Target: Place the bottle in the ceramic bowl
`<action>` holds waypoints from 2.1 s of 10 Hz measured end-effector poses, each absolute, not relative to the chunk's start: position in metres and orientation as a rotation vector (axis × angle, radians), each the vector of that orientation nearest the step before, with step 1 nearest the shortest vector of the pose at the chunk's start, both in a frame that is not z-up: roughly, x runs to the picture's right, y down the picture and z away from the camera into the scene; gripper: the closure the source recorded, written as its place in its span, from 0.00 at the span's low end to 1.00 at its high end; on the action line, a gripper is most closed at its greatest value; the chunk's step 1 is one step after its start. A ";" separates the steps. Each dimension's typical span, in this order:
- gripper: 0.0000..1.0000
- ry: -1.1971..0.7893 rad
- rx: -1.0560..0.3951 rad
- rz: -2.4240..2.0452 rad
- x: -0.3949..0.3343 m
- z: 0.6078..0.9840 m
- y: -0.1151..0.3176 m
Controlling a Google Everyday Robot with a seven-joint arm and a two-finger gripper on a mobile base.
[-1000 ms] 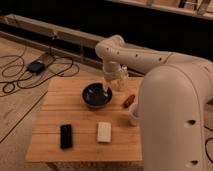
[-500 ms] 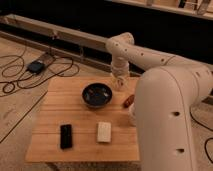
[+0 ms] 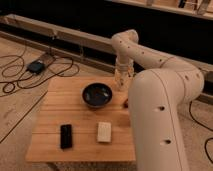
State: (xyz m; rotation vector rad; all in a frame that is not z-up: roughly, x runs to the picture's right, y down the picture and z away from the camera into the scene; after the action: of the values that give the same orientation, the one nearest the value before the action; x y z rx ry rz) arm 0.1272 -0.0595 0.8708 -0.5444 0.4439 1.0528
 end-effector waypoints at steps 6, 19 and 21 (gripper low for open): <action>0.35 0.369 -0.565 1.012 0.139 0.898 -0.073; 0.35 0.186 -0.608 1.102 0.138 0.929 -0.074; 0.40 0.165 -0.620 1.109 0.136 0.928 -0.070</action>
State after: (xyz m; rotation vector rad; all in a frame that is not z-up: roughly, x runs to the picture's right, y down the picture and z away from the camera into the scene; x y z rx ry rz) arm 0.1357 -0.0698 0.9281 -0.6203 0.1646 1.1093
